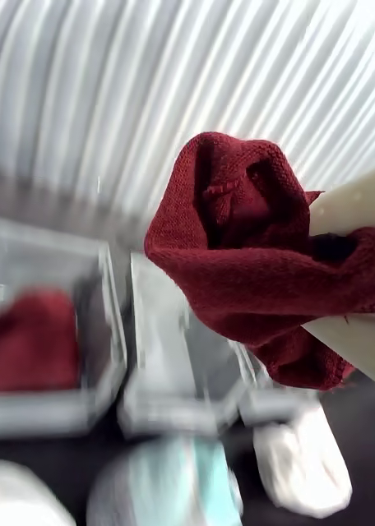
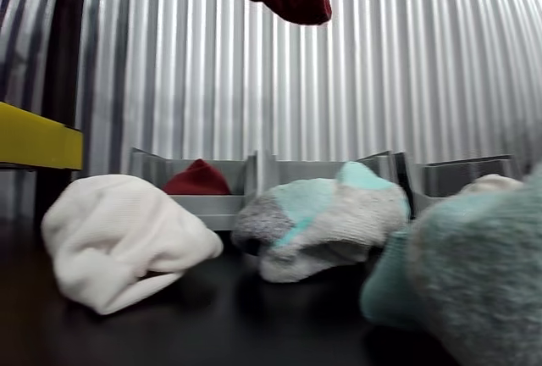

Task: Put the sock in the container

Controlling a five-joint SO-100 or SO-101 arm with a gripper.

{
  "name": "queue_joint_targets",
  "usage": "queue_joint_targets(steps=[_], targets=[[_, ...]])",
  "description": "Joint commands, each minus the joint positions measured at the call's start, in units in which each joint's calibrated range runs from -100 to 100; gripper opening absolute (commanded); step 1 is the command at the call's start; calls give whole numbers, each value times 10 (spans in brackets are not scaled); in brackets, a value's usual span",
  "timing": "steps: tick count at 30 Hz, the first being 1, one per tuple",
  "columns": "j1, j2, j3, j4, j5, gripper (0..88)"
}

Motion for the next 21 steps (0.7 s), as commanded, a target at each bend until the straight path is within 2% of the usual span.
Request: queue_joint_targets(steps=[1, 11, 21], targets=[[-18, -22, -16, -94, -1, 13], [-21, 76, -22, -214, 0, 13], [-74, 159, -22, -225, -3, 13]])
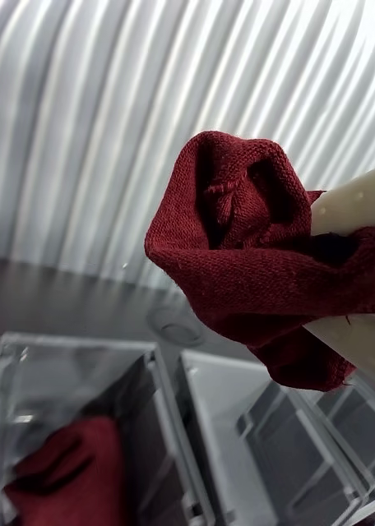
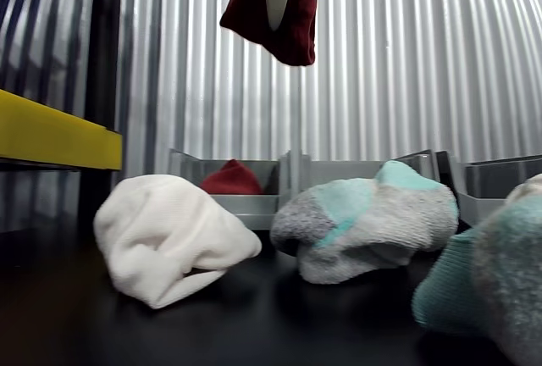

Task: Put the sock in the container

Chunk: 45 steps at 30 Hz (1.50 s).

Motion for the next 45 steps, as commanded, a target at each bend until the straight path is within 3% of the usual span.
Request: queue_joint_targets(steps=[1, 10, 30, 45], targets=[[-24, 22, -24, -13, -3, 13], [-32, 93, -24, -99, -3, 13], [-43, 146, -22, -122, -4, 15], [-43, 115, -16, -67, -4, 257]])
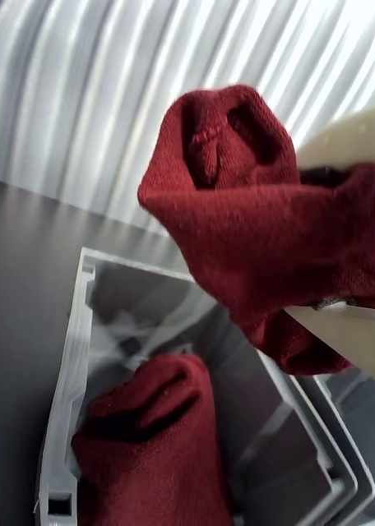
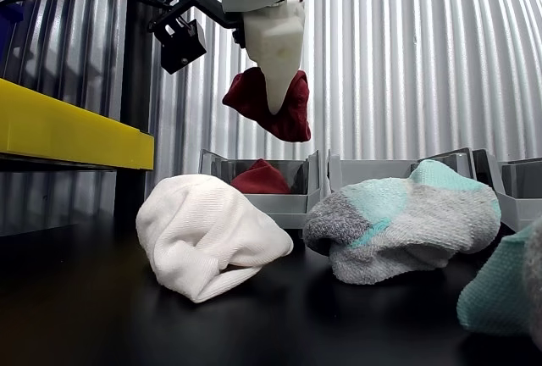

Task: Put the sock in the container

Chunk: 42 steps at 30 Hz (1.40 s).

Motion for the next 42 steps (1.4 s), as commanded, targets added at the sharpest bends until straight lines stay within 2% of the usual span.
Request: queue_joint_targets(steps=[1, 6, 19, 23, 26, 32, 34, 42], targets=[[-1, -42, -15, 39, -4, 278], [3, -58, -17, 78, -4, 356], [6, -70, -16, 103, -5, 356], [0, -84, -15, 167, -5, 355], [-2, -102, -15, 225, -5, 298], [5, -146, -15, 311, -5, 0], [6, -163, -15, 350, -5, 32], [6, -283, -15, 502, -5, 13]])
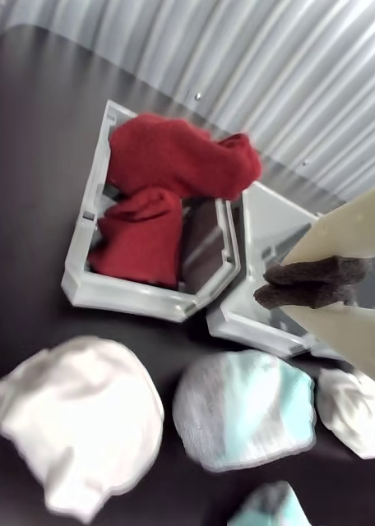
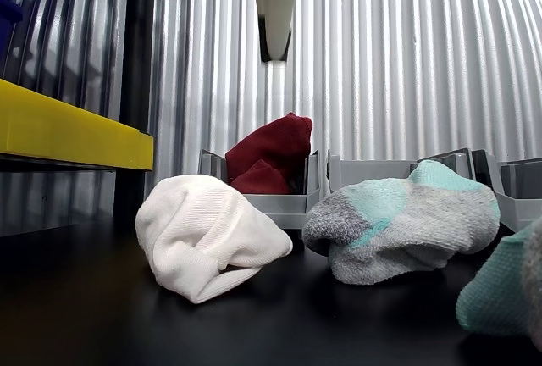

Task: Put the sock in the container

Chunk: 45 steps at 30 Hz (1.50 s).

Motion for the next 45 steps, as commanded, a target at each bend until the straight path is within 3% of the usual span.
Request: queue_joint_targets(steps=[1, 8, 16, 28, 33, 45], targets=[[5, -103, -15, 70, -3, 13], [5, -273, -2, 160, -3, 13], [5, -472, 206, 161, -3, 13], [184, -698, 609, -89, 2, 13], [202, -749, 715, -183, 2, 13], [259, -847, 869, -269, 2, 13]])
